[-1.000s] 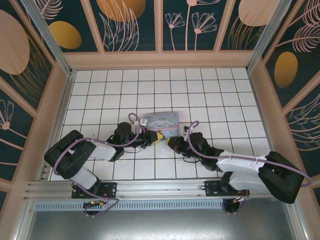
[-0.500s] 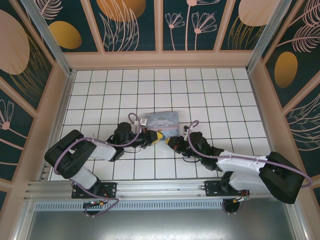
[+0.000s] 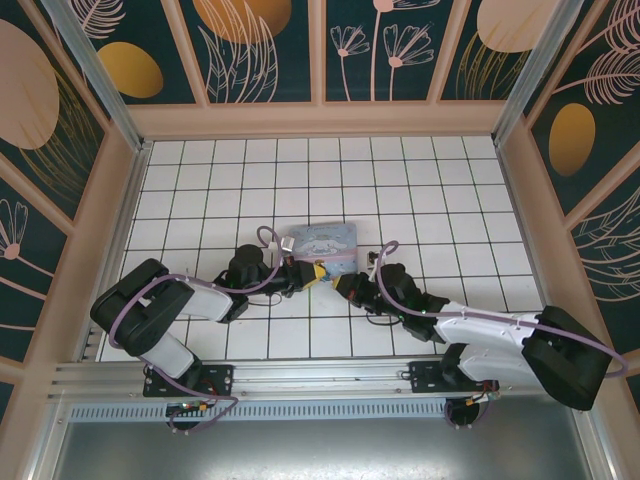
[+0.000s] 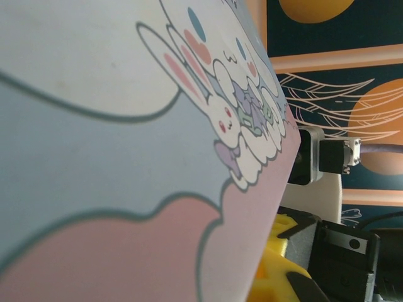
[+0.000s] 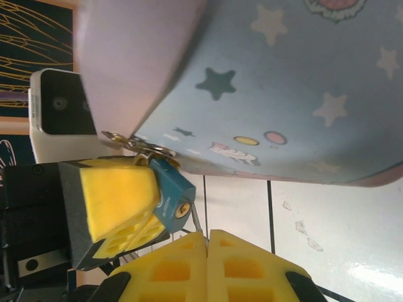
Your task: Unlock a padlock with a key
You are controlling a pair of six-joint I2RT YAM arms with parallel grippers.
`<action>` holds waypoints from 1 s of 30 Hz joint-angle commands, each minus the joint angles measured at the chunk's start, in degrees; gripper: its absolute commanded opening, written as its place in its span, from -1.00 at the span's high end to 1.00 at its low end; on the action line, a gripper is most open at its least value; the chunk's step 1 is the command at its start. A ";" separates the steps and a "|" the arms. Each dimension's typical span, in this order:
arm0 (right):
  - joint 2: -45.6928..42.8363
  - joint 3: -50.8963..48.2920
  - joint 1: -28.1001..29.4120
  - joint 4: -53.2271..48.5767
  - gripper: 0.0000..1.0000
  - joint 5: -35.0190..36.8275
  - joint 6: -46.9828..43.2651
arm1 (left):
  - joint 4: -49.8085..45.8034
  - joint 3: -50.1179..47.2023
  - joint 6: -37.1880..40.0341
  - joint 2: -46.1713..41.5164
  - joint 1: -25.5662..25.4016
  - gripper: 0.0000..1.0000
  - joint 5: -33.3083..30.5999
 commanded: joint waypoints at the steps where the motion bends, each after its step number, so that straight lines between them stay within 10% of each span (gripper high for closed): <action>1: -1.52 1.68 -0.19 0.76 1.00 1.10 -1.34 | 1.43 0.05 1.34 0.36 -0.19 1.00 -0.09; 30: 2.49 -3.22 -4.53 17.36 1.00 -2.59 -3.57 | 3.26 0.87 -4.03 -5.48 -0.19 1.00 3.52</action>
